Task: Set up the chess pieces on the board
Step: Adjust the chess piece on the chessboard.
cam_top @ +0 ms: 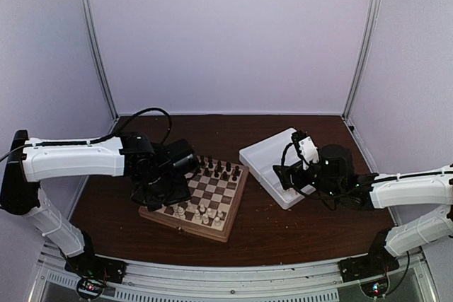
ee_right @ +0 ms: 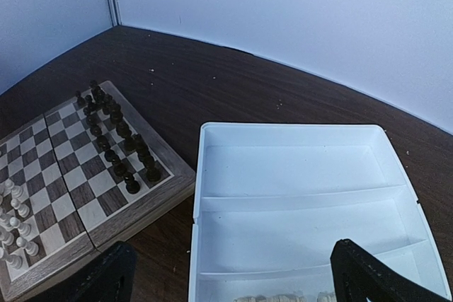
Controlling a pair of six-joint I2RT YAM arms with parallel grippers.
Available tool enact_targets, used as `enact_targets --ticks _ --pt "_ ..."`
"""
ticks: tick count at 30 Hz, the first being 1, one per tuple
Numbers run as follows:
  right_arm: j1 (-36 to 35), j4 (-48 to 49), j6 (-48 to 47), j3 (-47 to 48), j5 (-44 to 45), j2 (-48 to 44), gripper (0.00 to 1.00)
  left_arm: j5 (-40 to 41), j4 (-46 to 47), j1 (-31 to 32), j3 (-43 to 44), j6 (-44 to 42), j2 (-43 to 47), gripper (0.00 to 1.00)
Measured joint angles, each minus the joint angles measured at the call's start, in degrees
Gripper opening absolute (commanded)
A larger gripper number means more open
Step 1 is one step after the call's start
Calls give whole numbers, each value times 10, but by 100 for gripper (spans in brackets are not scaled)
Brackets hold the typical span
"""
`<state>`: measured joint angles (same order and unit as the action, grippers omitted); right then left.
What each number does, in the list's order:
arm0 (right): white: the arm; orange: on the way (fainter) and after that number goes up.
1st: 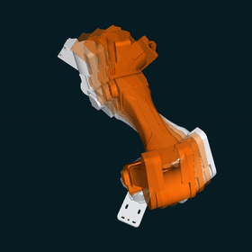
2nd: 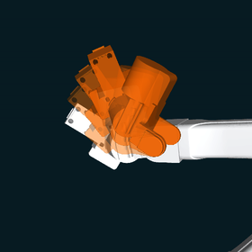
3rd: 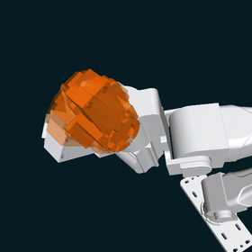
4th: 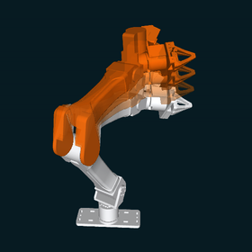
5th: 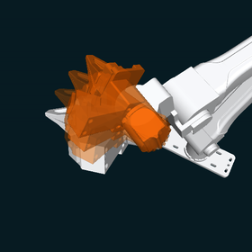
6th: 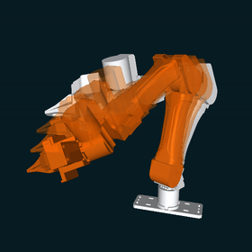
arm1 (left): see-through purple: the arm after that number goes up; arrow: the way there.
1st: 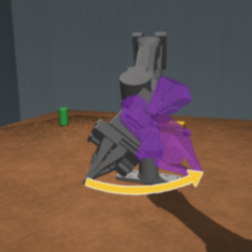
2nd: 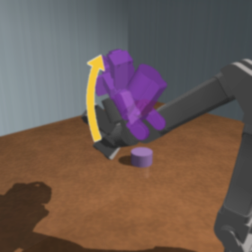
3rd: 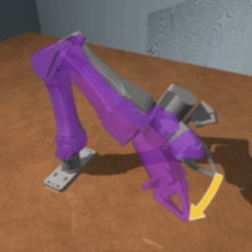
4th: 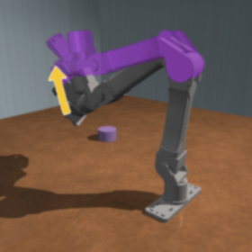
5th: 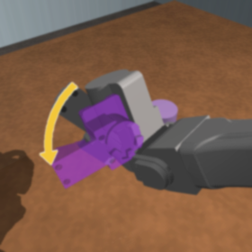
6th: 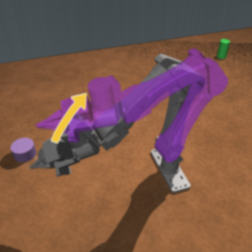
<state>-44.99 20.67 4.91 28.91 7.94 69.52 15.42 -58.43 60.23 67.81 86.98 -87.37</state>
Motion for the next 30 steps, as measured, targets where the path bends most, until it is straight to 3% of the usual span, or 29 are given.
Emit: enact_targets --ticks 4,13,21,30 --pt "0 -3 0 0 0 -11 100 -10 17 0 0 12 -16 56" --pt "0 -4 0 0 0 -17 100 -28 33 0 1 30 -41 54" --pt "0 -3 0 0 0 -17 100 -40 36 -5 1 37 -52 44" --pt "0 -4 0 0 0 -17 100 -53 45 -11 1 38 -65 40"
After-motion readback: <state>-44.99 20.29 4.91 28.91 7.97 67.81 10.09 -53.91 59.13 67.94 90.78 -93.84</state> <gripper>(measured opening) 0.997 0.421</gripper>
